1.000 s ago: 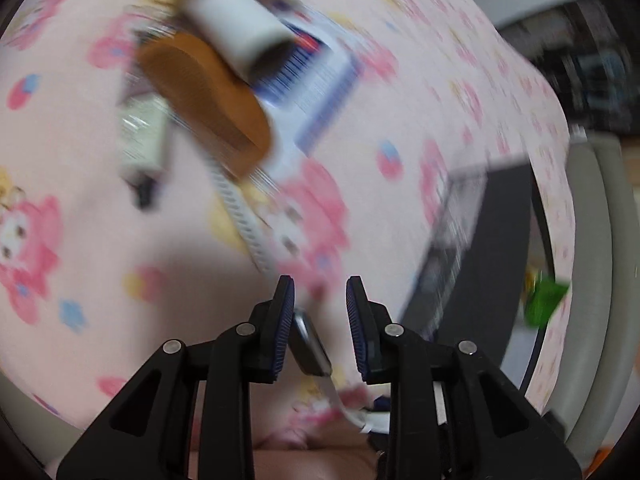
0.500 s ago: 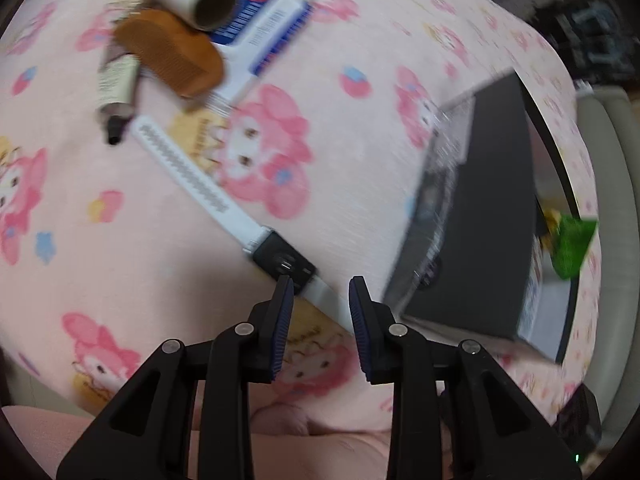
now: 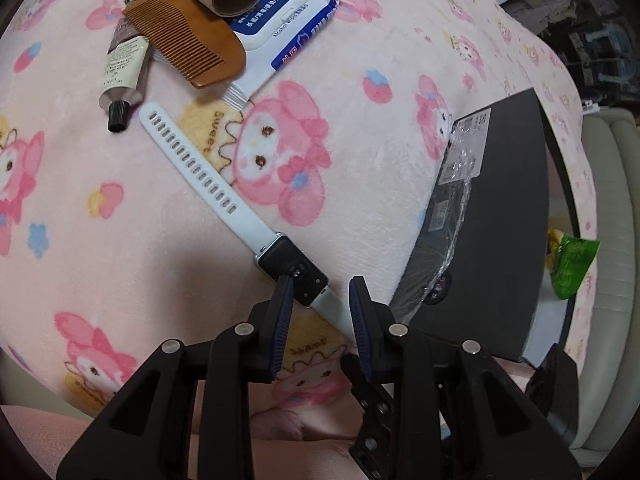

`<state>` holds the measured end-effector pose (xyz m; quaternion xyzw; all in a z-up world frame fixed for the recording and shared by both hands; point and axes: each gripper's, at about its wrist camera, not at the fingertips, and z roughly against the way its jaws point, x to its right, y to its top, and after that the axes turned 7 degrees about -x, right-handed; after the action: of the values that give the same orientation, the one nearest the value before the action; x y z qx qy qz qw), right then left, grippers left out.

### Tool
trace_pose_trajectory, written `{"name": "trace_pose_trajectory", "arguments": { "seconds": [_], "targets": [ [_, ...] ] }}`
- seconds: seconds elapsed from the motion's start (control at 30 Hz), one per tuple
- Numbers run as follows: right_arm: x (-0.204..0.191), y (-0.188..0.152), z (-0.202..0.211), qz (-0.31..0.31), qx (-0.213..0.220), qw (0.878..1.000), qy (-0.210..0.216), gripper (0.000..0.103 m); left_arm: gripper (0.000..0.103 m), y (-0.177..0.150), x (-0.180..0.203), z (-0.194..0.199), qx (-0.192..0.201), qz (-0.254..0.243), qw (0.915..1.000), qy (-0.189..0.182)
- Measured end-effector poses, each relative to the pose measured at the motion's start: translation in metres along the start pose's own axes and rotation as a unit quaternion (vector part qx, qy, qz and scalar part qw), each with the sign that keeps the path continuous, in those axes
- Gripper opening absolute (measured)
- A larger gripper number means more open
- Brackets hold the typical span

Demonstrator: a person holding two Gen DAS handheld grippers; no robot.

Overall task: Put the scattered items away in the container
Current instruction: 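Pull the smartwatch out of the pile with the right tool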

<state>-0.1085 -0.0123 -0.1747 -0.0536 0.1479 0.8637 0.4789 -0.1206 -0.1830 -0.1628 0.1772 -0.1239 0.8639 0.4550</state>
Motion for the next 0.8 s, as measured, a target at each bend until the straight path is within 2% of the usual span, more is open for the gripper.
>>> {"name": "trace_pose_trajectory", "arguments": {
  "seconds": [0.27, 0.3, 0.33, 0.43, 0.5, 0.6, 0.67, 0.7, 0.8],
  "targets": [
    [-0.024, 0.000, -0.019, 0.039, 0.016, 0.997, -0.062, 0.036, 0.029, -0.001, 0.000, -0.001, -0.002, 0.005, 0.9999, -0.013],
    [-0.024, 0.000, -0.019, 0.039, 0.015, 0.997, -0.062, 0.032, 0.029, -0.001, 0.000, -0.001, -0.002, 0.005, 0.9999, -0.013],
    [-0.024, -0.001, -0.018, 0.038, 0.014, 0.997, -0.058, 0.024, 0.029, -0.001, 0.000, -0.001, -0.002, 0.005, 0.9999, -0.012],
    [-0.016, -0.005, -0.007, 0.020, 0.019, 0.999, -0.035, 0.016, 0.029, -0.001, -0.002, -0.002, -0.004, 0.006, 0.9999, -0.011],
    [-0.011, -0.009, 0.002, 0.007, 0.024, 0.999, -0.024, 0.016, 0.029, -0.001, -0.002, -0.002, -0.005, 0.006, 0.9999, -0.012],
    [-0.006, -0.018, 0.020, -0.003, 0.043, 0.999, -0.033, 0.015, 0.029, -0.004, 0.002, -0.002, -0.004, -0.002, 0.9999, -0.013],
    [-0.002, -0.031, 0.036, -0.006, 0.054, 0.998, -0.028, 0.016, 0.033, -0.009, 0.007, -0.006, -0.013, -0.007, 0.9997, -0.019],
    [0.001, -0.039, 0.043, -0.009, 0.054, 0.998, -0.021, 0.016, 0.039, -0.013, 0.010, -0.009, -0.019, -0.012, 0.9995, -0.021],
    [0.023, -0.066, 0.064, -0.047, 0.053, 0.997, 0.024, 0.016, 0.040, -0.023, 0.026, -0.017, -0.029, -0.048, 0.9983, -0.017]
  ]
}}
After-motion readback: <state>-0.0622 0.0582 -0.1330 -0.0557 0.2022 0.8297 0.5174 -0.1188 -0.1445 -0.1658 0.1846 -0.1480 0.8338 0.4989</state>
